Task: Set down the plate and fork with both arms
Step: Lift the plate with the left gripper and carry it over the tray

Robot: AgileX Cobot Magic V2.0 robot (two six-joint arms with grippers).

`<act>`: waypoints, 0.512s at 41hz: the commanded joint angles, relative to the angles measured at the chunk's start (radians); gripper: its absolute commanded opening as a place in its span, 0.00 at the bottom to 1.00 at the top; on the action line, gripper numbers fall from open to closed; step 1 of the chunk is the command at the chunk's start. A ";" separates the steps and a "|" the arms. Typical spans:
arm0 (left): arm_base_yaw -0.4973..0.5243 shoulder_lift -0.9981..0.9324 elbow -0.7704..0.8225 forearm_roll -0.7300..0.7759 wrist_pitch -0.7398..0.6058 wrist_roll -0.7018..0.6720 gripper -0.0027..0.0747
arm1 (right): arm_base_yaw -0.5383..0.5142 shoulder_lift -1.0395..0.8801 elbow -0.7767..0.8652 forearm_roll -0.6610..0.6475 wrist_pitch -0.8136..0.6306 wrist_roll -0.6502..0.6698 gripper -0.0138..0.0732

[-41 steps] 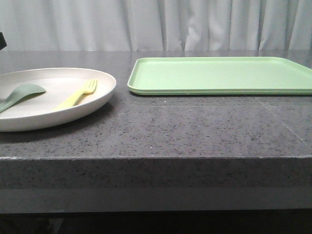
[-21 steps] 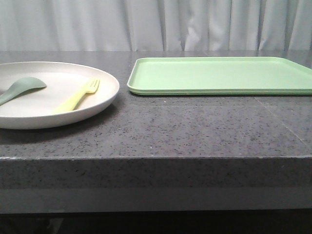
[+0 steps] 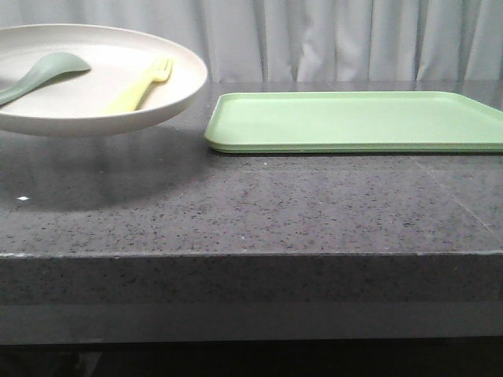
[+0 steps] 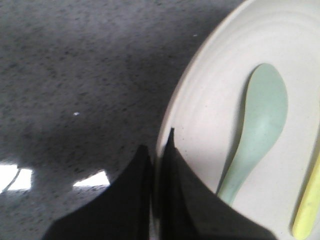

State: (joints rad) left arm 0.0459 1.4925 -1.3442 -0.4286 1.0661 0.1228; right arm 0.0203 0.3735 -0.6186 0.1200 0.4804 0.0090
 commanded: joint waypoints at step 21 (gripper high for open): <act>-0.416 0.415 -0.612 0.001 -0.006 -0.154 0.01 | 0.000 0.016 -0.035 0.003 -0.078 -0.009 0.77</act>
State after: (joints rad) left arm -0.3158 1.8958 -1.8244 -0.4085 1.0796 0.0232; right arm 0.0203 0.3735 -0.6186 0.1200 0.4804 0.0090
